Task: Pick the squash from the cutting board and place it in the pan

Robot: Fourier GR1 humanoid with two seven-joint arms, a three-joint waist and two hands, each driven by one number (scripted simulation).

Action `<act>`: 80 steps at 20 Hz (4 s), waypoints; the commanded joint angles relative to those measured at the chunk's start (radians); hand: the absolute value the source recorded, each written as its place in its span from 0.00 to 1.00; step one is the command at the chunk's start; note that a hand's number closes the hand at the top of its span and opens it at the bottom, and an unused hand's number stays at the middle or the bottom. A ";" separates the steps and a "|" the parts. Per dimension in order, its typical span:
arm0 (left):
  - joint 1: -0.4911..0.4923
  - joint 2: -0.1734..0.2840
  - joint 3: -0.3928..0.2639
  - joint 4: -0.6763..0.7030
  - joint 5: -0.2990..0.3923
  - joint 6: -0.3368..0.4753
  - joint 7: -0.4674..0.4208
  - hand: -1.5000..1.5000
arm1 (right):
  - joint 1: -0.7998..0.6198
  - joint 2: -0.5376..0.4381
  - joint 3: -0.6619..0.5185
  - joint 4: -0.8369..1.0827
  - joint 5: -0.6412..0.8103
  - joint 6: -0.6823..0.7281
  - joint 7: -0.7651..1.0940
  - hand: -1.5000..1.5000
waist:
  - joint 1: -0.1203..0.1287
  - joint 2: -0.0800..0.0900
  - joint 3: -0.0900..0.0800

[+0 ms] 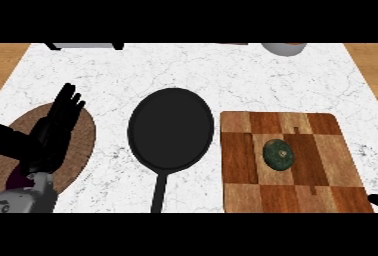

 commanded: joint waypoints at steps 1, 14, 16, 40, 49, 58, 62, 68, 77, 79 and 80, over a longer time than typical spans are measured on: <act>-0.013 -0.003 0.010 0.030 -0.011 -0.013 -0.026 0.50 | -0.044 -0.105 0.026 -0.031 0.082 0.075 0.130 0.00 | 0.013 0.004 -0.001; -0.081 -0.052 -0.036 0.044 -0.057 0.013 0.020 0.50 | -0.332 -0.186 0.415 -0.064 0.199 0.429 0.643 0.00 | 0.048 0.009 -0.002; -0.070 -0.047 -0.012 0.081 -0.047 -0.014 -0.005 0.50 | -0.326 -0.147 0.452 -0.051 0.241 0.447 0.630 0.00 | 0.022 0.005 0.000; -0.127 -0.062 0.105 0.117 -0.058 -0.103 0.021 0.50 | -0.590 0.296 0.595 -0.019 0.565 0.763 1.001 0.00 | 0.008 0.002 0.000; -0.076 -0.103 0.089 0.009 -0.118 -0.061 0.079 0.50 | -0.525 0.280 0.555 0.197 0.763 0.613 0.738 0.00 | 0.012 0.002 0.001; 0.026 -0.115 0.106 -0.080 -0.109 -0.118 0.071 0.50 | -0.504 0.360 0.565 0.299 0.869 0.597 0.656 0.00 | 0.014 0.001 0.001; -0.111 -0.121 0.132 0.046 -0.131 -0.110 0.075 0.50 | -0.508 0.410 0.545 0.341 0.914 0.564 0.622 0.00 | 0.008 0.002 0.001; -0.018 -0.171 0.105 0.031 -0.152 -0.127 0.011 0.50 | -0.561 0.413 0.457 0.419 0.912 0.596 0.525 0.00 | 0.010 0.002 0.001; -0.045 -0.183 0.102 0.009 -0.179 -0.108 0.049 0.50 | -0.601 0.537 0.549 0.630 1.040 0.410 0.420 1.00 | 0.015 0.002 0.001; -0.040 -0.146 0.145 0.010 -0.146 -0.144 0.059 0.50 | -0.514 0.451 0.512 0.571 1.023 0.389 0.329 1.00 | 0.009 0.001 0.001; -0.074 -0.170 0.120 0.017 -0.171 -0.113 0.089 0.50 | -0.579 0.499 0.503 0.685 1.043 0.350 0.330 1.00 | 0.013 0.002 0.001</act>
